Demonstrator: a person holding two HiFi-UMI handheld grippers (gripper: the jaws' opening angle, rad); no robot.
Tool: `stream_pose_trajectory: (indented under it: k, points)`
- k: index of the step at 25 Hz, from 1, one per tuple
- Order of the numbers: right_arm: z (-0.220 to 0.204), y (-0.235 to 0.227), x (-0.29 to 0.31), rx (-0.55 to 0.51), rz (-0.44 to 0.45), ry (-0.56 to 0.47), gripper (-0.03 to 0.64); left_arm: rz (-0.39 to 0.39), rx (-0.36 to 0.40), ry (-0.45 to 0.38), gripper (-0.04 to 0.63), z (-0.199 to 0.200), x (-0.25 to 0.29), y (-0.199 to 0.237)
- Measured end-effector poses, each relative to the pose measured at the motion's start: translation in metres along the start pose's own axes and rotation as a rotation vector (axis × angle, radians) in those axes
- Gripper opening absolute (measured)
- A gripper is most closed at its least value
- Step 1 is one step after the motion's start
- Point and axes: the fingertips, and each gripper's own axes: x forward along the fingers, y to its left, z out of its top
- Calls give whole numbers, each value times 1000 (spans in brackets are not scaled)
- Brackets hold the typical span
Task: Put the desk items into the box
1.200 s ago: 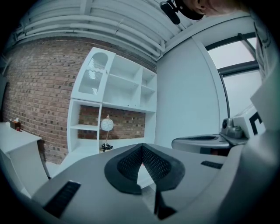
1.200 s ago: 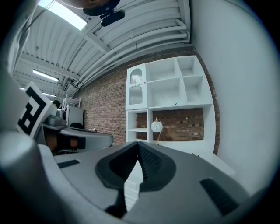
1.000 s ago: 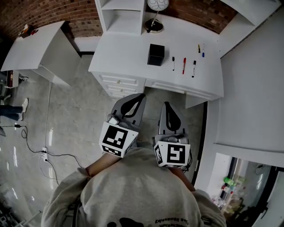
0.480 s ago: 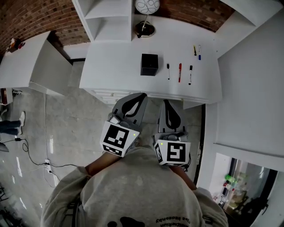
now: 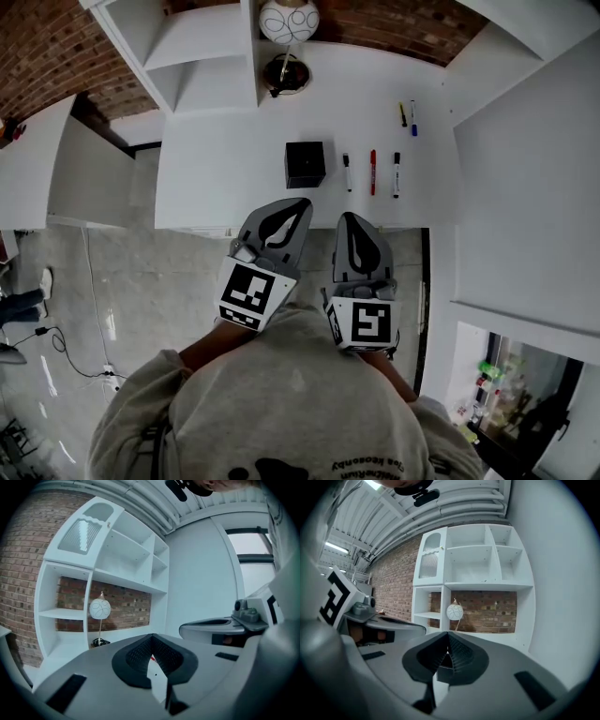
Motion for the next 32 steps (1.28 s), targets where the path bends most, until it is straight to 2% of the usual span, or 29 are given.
stream_pose_trajectory:
  k: [6,12,21,32]
  points:
    - [-5,-14,31,31,-50,29,17,-56,6,21,5,1,31,16]
    - [-12,-26,52,47,-72,60,17,-81,-1,48,5,-6,51,25]
    - [-30,-47,74,13,-59,106,17,-82,5,90,5,-22,82,28]
    - [-64,-79,107,19,10,191,17,-74,40,140,5,-50,134,17]
